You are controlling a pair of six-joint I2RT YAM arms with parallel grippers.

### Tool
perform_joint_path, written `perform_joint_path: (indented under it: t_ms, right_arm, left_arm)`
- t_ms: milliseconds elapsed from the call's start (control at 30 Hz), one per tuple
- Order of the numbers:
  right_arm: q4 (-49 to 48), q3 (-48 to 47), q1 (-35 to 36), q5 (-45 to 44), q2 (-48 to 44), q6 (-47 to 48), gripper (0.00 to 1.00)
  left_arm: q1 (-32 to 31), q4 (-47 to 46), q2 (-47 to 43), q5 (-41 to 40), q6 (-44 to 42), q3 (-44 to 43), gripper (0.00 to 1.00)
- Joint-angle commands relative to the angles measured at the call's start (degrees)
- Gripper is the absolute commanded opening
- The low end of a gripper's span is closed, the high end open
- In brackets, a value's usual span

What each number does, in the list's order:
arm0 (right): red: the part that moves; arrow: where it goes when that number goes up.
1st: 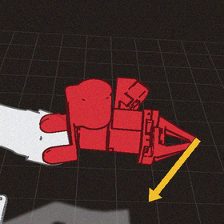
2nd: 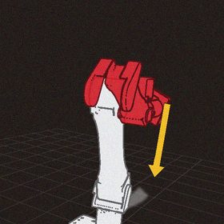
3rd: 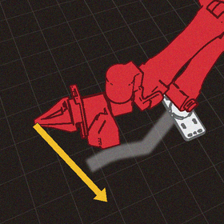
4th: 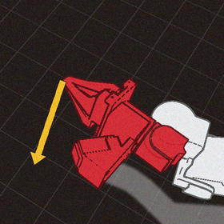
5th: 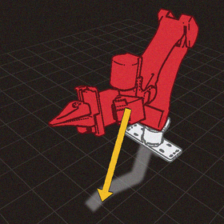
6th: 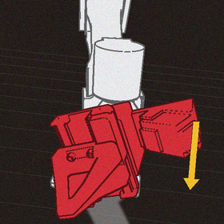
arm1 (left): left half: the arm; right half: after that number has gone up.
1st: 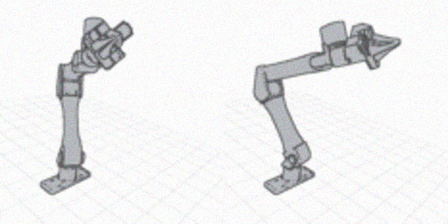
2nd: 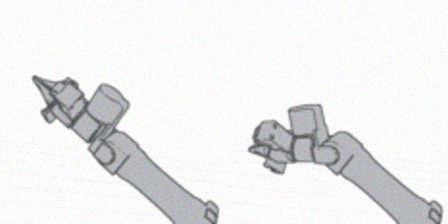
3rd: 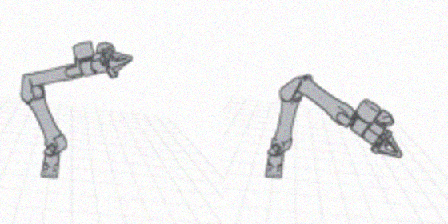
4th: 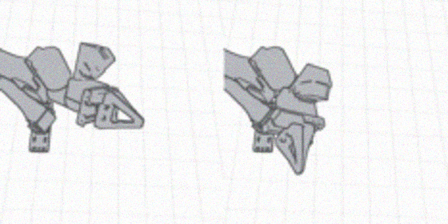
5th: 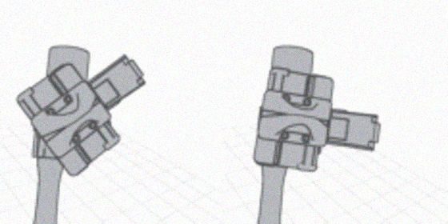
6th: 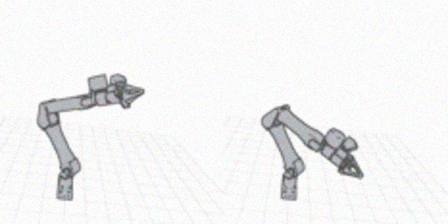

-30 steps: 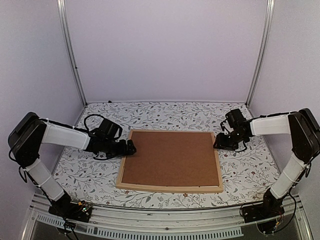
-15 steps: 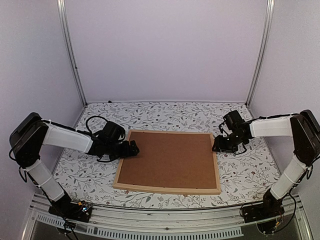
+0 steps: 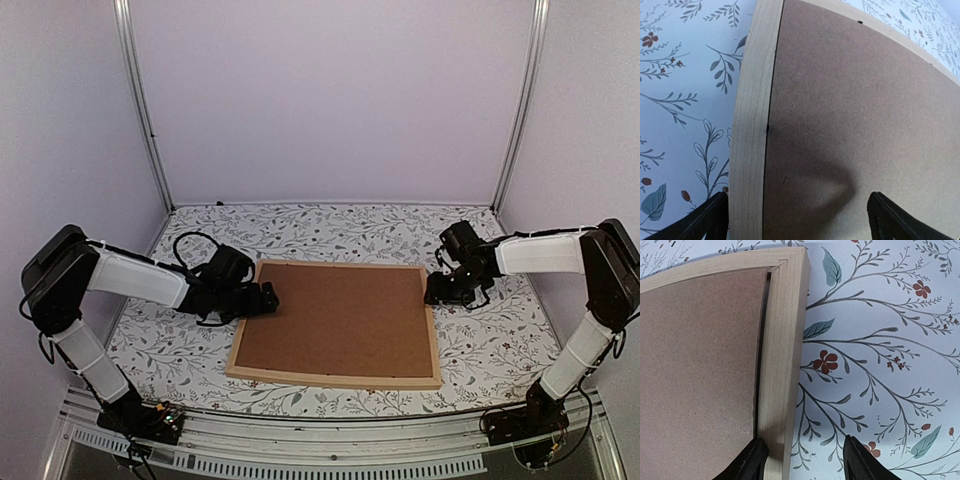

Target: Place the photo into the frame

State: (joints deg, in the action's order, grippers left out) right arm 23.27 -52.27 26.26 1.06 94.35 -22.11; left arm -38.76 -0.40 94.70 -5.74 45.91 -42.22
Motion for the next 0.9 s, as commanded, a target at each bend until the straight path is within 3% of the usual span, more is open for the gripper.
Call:
perform_joint_path:
  t_ms: [0, 600, 867]
  right_arm:
    - [1.6, -0.9, 3.9, 4.5, 2.9, -0.8, 0.57]
    - [6.8, -6.7, 13.0, -4.9, 10.3, -5.0, 0.57]
    - [6.3, -7.8, 15.4, -5.2, 13.5, -7.0, 0.57]
  left_arm:
    - [-2.3, -1.9, 2.5, 3.1, 0.7, -0.2, 0.98]
    - [-8.5, 3.2, 6.3, -3.3, 0.8, -4.5, 0.98]
    - [-10.6, 3.7, 7.9, -4.1, 1.0, -5.5, 0.98]
